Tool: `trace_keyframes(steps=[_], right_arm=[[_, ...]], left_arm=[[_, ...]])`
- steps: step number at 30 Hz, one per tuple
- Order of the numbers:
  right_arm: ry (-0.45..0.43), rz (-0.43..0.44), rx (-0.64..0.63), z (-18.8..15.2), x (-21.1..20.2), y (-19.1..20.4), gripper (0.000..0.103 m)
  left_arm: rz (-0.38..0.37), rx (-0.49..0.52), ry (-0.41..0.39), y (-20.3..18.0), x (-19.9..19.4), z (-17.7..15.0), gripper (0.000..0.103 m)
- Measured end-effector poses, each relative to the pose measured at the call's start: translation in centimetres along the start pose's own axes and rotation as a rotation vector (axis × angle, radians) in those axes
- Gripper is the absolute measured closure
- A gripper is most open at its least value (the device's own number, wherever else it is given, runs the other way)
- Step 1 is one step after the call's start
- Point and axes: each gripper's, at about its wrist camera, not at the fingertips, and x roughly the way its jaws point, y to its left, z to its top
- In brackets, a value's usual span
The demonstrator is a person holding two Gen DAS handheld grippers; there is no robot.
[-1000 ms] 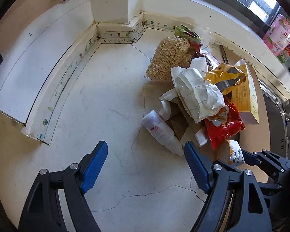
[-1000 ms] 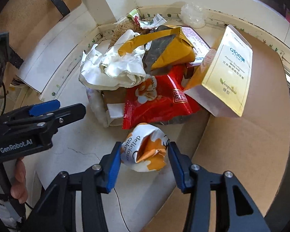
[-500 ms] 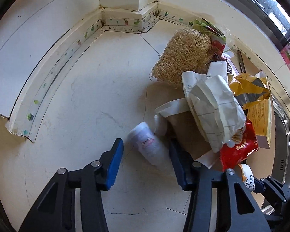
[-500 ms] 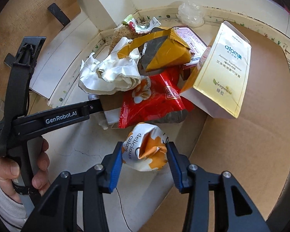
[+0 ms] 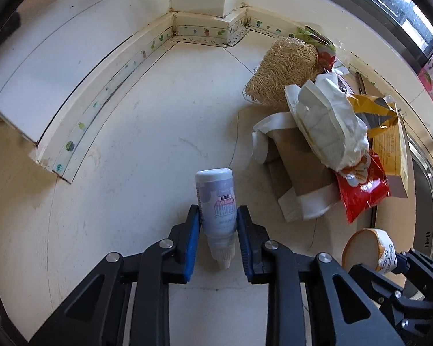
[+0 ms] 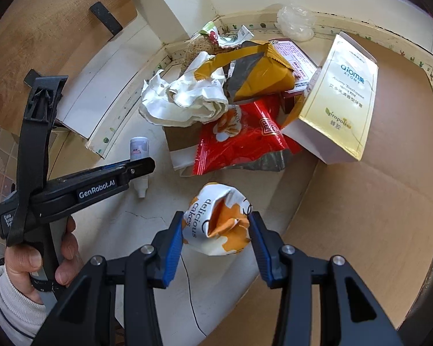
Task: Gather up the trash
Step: 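Grasp the orange cake wrapper with the right tool while the left grasps the white bottle, then carry the wrapper and bottle down to the bin and open both tools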
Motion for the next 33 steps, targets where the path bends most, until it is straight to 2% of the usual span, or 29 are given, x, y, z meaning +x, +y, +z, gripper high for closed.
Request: trace_keyframes(steps=[10, 18, 23, 33], right_arm=[[-0.026, 0.016, -0.005, -2.5, -1.7, 2.4, 0.058], [-0.057, 0.012, 0.007, -6.2, -3.1, 6.5, 0.058], [-0.097, 0.000, 0.019, -9.7, -4.6, 10.3, 0.058], [-0.162, -0.039, 0.108, -19.3, -6.6, 16.8, 0.058]], left_arm=[[-0.004, 0.076, -0.040, 1.3, -5.8, -6.6, 0.080], [-0.066, 0.115, -0.076, 3.3, -10.2, -11.4, 0.080], [-0.111, 0.164, -0.097, 5.0, -13.3, -15.4, 0.080], [-0.167, 0.270, -0.106, 8.2, -16.4, -22.4, 0.080]])
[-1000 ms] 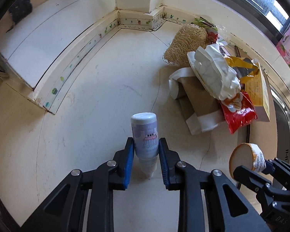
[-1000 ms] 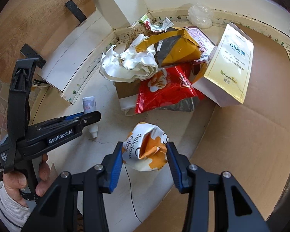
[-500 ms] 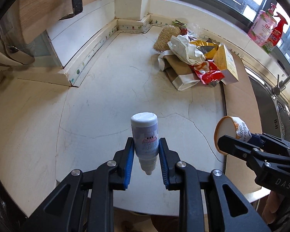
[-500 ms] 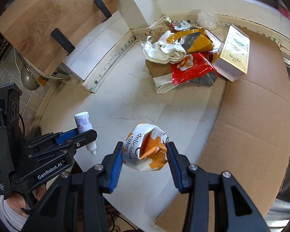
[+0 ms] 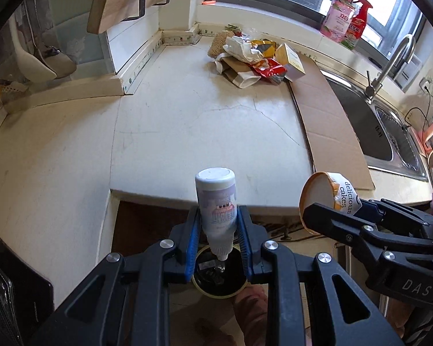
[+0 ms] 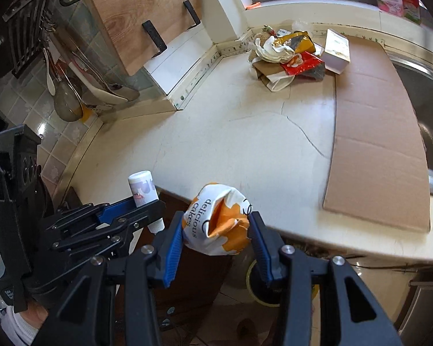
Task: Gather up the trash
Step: 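Carry the wrapper and bottle down to the bin and open both tools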
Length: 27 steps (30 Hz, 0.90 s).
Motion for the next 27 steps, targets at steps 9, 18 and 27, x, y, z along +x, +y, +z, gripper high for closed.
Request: trace_keyframes(steps=[9, 18, 27], right_arm=[[0.089, -0.066, 0.080, -8.5, 0.3, -0.1, 0.058], [0.223, -0.096, 0.134, -15.8, 7.5, -6.2, 0.058], [0.337, -0.063, 0.193, -21.4, 18.2, -13.9, 0.058]], left_arm=[[-0.048, 0.055, 0.076, -0.8, 0.9, -6.1, 0.080], [-0.113, 0.078, 0.195, -2.1, 9.4, -12.3, 0.080], [-0.112, 0.026, 0.304, -0.9, 22.5, -19.2, 0.080]])
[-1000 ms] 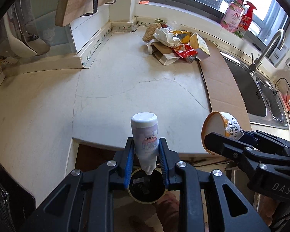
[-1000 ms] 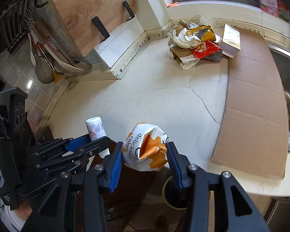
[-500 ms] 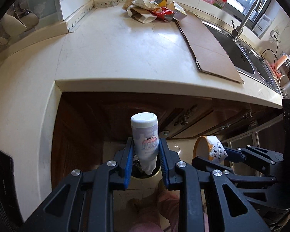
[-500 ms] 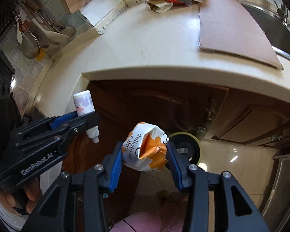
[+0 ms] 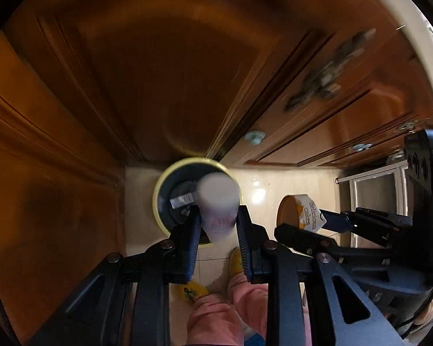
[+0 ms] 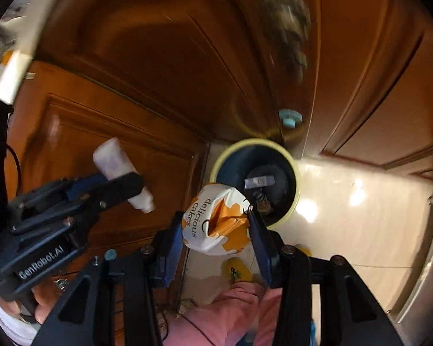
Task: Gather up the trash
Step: 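Carry the wrapper and bottle down to the bin and open both tools, then raise both tools back up to the trash pile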
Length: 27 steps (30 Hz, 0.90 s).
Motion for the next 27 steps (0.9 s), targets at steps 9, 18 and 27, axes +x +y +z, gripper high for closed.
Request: trace_keyframes(steps=[9, 18, 27], right_arm=[[0.045, 0.008, 0.032, 1.5, 9.0, -3.4, 0.057], [0.050, -0.001, 0.078, 1.2, 9.8, -3.9, 0.056], [0.051, -0.002, 0.085, 0.4, 4.0, -1.3, 0.056]], left_arm=[[-0.013, -0.020, 0.055, 2.9, 7.6, -2.0, 0.040], [0.068, -0.065, 0.046, 4.5, 7.3, -2.7, 0.034], [0.069, -0.092, -0.006, 3.8, 0.5, -1.3, 0.034]])
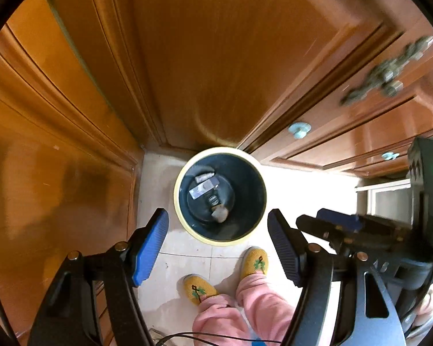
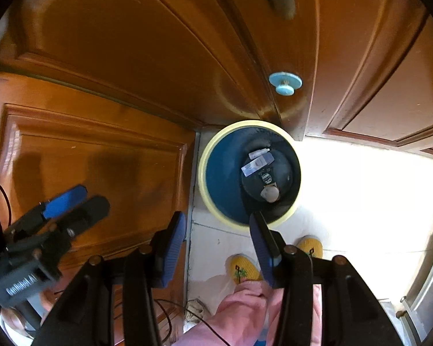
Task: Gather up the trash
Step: 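Raise both tools back up to the trash pile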
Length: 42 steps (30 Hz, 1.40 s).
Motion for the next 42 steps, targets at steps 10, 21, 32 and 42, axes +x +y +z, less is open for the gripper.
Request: trace_keyframes(steps=[10, 21, 32, 42], right_arm=[[-0.087, 0.022, -0.067, -1.8, -13.1, 5.9, 0.056], [-0.314, 0.045, -0.133, -2.7, -27.1, 11.8, 0.056], [-0.516, 0.012, -0.174, -2.6, -37.3, 15.5, 0.056], [-0.601, -0.065, -0.180, -0.1, -42.4, 16.7, 0.056]], left_arm=[[0.014, 0.053, -0.152, -3.7, -15.2, 1.9, 0.034], [0.027, 0.224, -0.342, -8.1, -30.0, 2.8, 0.026], [-0.001, 0.288, -0.487, -10.0, -39.1, 5.2, 0.026], [-0.020, 0.266, -0.553, -10.4, -43.4, 9.8, 0.026]])
